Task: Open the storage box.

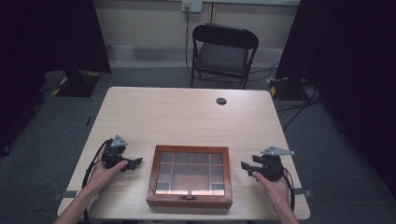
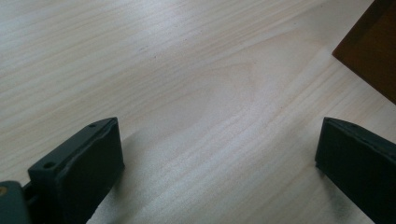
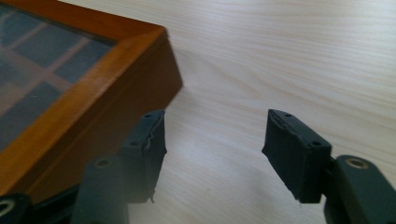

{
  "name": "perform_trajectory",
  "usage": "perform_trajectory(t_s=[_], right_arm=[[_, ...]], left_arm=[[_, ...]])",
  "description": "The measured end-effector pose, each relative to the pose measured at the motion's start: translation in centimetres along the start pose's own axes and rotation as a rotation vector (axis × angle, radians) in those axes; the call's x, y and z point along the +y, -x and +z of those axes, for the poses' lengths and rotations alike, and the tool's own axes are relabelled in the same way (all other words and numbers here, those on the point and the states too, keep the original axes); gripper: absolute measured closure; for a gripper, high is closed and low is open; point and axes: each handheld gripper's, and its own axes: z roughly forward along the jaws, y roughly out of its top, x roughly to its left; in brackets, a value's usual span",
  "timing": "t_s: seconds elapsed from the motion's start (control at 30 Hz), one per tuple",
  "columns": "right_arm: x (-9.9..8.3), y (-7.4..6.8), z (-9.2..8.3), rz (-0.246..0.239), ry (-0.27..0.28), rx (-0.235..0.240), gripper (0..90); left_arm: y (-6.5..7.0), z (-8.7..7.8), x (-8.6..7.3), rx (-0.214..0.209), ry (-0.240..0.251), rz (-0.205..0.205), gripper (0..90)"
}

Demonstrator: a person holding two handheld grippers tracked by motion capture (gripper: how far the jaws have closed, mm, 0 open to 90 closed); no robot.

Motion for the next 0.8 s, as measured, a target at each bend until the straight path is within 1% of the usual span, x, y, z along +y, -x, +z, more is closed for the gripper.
perform_trajectory(t_s=[0.17, 0.2, 0.23, 0.43, 0.47, 0.5, 0.53, 0.57, 0.6, 0.67, 0.73, 0.8], right_arm=[[0.6, -1.1, -0.3, -0.04, 0.01, 0.057, 44.2], [0.6, -1.1, -0.3, -0.04, 0.01, 0.057, 44.2], [1.0, -1.4, -0.5, -0.044, 0.013, 0.09, 46.0], [2.0, -2.5, -1.0, -0.077, 0.025, 0.146, 52.6], [2.0, -2.5, -1.0, -0.077, 0.025, 0.146, 52.6], [2.5, -3.0, -1.2, -0.087, 0.039, 0.175, 54.6], [2.5, -3.0, -1.2, -0.087, 0.039, 0.175, 54.6], [2.8, -3.5, -1.3, -0.105, 0.041, 0.191, 56.4], [3.0, -3.8, -1.2, -0.113, 0.042, 0.2, 57.2], [3.5, -4.5, -1.1, -0.149, 0.024, 0.206, 58.0], [4.1, -4.8, -1.2, -0.152, 0.032, 0.229, 59.6], [4.6, -5.3, -1.2, -0.168, 0.031, 0.247, 60.7]], left_arm=[[0.0, 0.0, 0.0, 0.0, 0.0, 0.0, 0.1], [0.0, 0.0, 0.0, 0.0, 0.0, 0.0, 0.1], [0.0, 0.0, 0.0, 0.0, 0.0, 0.0, 0.1], [0.0, 0.0, 0.0, 0.0, 0.0, 0.0, 0.1], [0.0, 0.0, 0.0, 0.0, 0.0, 0.0, 0.1], [0.0, 0.0, 0.0, 0.0, 0.0, 0.0, 0.1], [0.0, 0.0, 0.0, 0.0, 0.0, 0.0, 0.1], [0.0, 0.0, 0.0, 0.0, 0.0, 0.0, 0.1], [0.0, 0.0, 0.0, 0.0, 0.0, 0.0, 0.1], [0.0, 0.0, 0.0, -0.001, 0.0, 0.0, 0.1], [0.0, 0.0, 0.0, -0.001, 0.0, 0.0, 0.1], [0.0, 0.0, 0.0, -0.001, 0.0, 0.0, 0.1]])
